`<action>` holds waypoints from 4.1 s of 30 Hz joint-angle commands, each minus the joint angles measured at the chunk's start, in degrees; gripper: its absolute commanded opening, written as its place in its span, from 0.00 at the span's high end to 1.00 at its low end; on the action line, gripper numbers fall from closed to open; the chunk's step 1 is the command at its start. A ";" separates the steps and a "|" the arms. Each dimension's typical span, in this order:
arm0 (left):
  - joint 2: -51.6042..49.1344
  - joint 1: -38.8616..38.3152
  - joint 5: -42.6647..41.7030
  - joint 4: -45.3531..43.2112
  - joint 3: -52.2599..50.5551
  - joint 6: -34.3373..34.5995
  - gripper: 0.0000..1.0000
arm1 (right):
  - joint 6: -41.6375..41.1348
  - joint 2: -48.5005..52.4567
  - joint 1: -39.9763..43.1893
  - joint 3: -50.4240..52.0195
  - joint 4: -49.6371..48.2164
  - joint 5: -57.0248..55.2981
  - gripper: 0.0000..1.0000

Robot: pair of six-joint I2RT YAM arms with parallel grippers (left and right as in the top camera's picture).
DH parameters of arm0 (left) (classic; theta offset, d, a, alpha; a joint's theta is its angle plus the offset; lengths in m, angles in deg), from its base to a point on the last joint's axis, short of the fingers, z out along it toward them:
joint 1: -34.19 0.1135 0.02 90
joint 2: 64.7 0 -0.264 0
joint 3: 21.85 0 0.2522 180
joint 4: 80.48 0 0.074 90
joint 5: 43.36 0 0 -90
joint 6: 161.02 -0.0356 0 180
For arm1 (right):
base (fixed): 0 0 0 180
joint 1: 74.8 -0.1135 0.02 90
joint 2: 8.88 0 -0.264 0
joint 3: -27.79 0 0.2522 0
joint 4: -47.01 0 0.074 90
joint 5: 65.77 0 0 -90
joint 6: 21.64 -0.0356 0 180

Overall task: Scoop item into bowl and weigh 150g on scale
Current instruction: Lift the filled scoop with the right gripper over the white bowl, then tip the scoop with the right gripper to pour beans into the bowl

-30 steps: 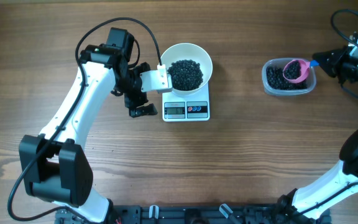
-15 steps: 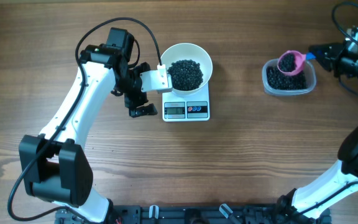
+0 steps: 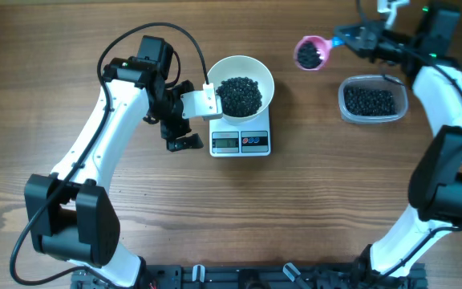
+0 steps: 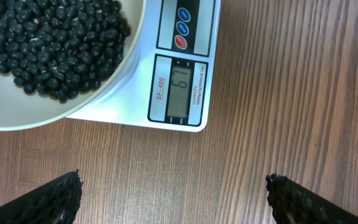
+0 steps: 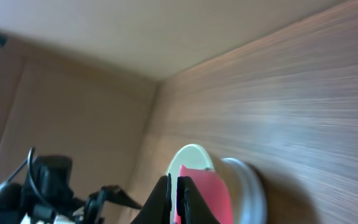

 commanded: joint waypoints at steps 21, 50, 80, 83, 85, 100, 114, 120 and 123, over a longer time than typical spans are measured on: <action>-0.22 -0.20 -1.36 0.02 -0.37 -1.11 0.00 | 18.60 0.76 -16.65 0.00 -1.95 0.17 0.96; -0.22 -0.20 -1.36 0.02 -0.37 -1.11 0.00 | 58.14 0.76 -16.68 0.00 -1.92 3.45 0.96; -0.22 -0.20 -1.36 0.02 -0.37 -1.11 0.00 | 42.73 0.76 -16.65 0.00 -0.72 -0.94 0.96; -0.22 -0.20 -1.36 0.02 -0.37 -1.11 0.00 | 44.94 0.76 -16.68 0.00 -1.20 -0.90 0.96; -0.22 -0.20 -1.36 0.04 -0.37 -1.11 0.00 | 46.27 0.76 -16.65 0.00 -3.19 -0.92 0.96; -0.22 -0.20 -1.36 0.02 -0.37 -1.11 0.00 | 46.31 -4.24 -17.16 -0.02 -8.41 -2.19 0.96; -0.22 -0.20 -1.36 0.02 -0.37 -1.11 0.00 | 53.55 -11.30 -18.49 -0.02 -8.33 -5.75 0.96; -0.22 -0.20 -1.36 0.02 -0.37 -1.11 0.00 | 61.88 -11.30 -21.35 -0.02 -7.06 -8.07 0.96; -0.22 -0.20 -1.36 0.02 -0.37 -1.11 0.00 | 66.58 -11.30 -21.59 0.00 -5.14 -8.52 0.96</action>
